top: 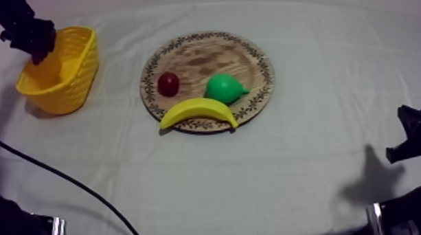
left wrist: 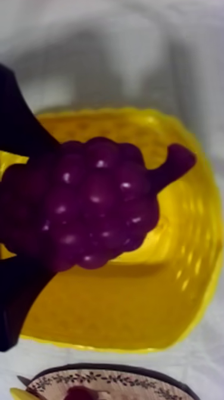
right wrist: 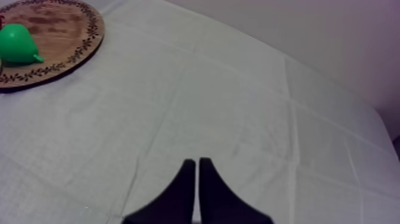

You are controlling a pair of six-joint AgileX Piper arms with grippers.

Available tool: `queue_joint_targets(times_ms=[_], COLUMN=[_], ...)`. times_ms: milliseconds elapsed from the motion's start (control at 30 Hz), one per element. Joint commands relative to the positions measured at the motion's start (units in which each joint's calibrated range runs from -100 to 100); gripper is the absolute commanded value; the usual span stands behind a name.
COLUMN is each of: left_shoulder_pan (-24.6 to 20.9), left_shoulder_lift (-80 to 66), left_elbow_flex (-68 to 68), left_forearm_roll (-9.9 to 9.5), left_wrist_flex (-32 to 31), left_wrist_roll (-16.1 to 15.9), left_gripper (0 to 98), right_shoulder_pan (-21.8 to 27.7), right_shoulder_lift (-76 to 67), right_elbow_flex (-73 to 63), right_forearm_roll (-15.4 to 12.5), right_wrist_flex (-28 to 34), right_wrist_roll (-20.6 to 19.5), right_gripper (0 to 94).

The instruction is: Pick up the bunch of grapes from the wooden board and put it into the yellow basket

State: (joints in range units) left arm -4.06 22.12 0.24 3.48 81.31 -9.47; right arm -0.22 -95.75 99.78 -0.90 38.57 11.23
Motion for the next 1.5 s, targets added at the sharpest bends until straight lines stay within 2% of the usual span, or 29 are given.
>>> queue_joint_targets(times_ms=[0,267,600,767,833,933,1033,1267,1467], left_shoulder_pan=[-0.06,0.82,2.22,3.2,3.79,4.96,5.86,7.05,7.78], left_shoulder_lift=[1.2,3.79,3.79,0.63,-1.69,-6.21,-11.54,-25.96,-39.29], left_elbow_flex=[0.89,4.0,4.46,4.21,4.67,6.29,8.82,17.56,27.88], left_forearm_roll=[0.29,0.81,0.05,-1.49,-2.45,-4.41,-5.49,-5.72,-5.72], left_wrist_flex=[-0.21,-1.27,-1.22,-1.75,-2.83,-5.32,-8.35,-18.54,-27.86], left_wrist_roll=[-0.02,0.68,2.48,4.7,5.52,7.64,8.58,8.1,7.48], left_gripper=[42.9,52.3,87.4,93.6,90.6,78.6,68.1,40.7,26.4], right_shoulder_pan=[-0.01,-0.01,-0.01,-0.01,-0.01,-0.01,-0.01,-0.01,-0.01], right_shoulder_lift=[0.0,0.0,0.0,0.0,0.0,0.0,0.0,0.0,0.0], right_elbow_flex=[0.0,0.0,0.0,0.0,0.0,0.0,0.0,0.0,0.0], right_forearm_roll=[-0.01,-0.01,-0.01,-0.01,-0.01,-0.01,-0.01,-0.01,-0.01], right_wrist_flex=[-0.02,-0.02,-0.02,-0.02,-0.02,-0.02,-0.02,-0.02,-0.02], right_wrist_roll=[-0.02,-0.02,-0.02,-0.02,-0.02,-0.02,-0.02,-0.02,-0.02], right_gripper=[0.3,0.3,0.3,0.3,0.3,0.3,0.3,0.3,0.3])
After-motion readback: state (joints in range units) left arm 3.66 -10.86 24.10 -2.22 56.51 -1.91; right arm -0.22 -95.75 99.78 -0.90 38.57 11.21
